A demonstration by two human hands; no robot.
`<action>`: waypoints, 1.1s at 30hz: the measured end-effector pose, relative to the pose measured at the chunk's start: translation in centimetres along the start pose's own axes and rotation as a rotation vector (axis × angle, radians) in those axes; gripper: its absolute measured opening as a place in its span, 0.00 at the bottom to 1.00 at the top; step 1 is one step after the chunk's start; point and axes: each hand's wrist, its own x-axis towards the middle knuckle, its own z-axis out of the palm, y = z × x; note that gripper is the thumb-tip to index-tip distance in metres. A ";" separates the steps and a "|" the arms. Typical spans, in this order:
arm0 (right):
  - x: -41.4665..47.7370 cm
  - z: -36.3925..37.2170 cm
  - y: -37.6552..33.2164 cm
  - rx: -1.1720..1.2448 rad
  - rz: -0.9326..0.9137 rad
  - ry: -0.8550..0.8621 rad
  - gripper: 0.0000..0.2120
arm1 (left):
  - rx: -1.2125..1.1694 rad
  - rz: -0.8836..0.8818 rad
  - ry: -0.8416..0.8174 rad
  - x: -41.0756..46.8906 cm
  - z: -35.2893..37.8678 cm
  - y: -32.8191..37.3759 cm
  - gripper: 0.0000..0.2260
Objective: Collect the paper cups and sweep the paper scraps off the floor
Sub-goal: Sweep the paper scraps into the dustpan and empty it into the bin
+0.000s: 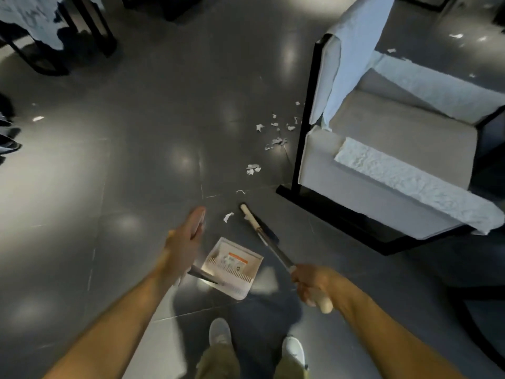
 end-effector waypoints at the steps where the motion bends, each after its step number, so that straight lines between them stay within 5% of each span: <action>1: -0.5 1.0 -0.1 0.077 0.056 -0.025 0.07 | 0.038 0.026 -0.007 0.5 -0.1 -0.1 0.15; 3: -1.4 1.9 -0.7 0.283 0.135 -0.092 0.05 | 0.058 0.055 -0.030 1.6 -0.3 -0.2 0.15; 8: -5.1 0.7 -3.8 0.653 0.216 -0.340 0.23 | 0.063 0.032 -0.090 2.3 -1.8 -0.5 0.15; 11: -6.9 1.6 -5.3 0.559 0.180 -0.310 0.25 | 0.021 0.033 -0.115 2.1 -3.9 -1.1 0.17; 20: -2.4 4.5 -13.4 0.236 -0.051 -0.018 0.06 | -0.010 -0.021 -0.081 0.6 -9.2 -6.1 0.19; 26: 4.4 4.0 -18.6 0.145 -0.118 0.082 0.10 | -0.024 -0.033 -0.041 3.1 -11.7 -7.2 0.24; 33: 7.5 6.0 -19.4 -0.044 -0.049 -0.006 0.09 | -0.022 -0.084 0.003 8.7 -12.2 -7.5 0.22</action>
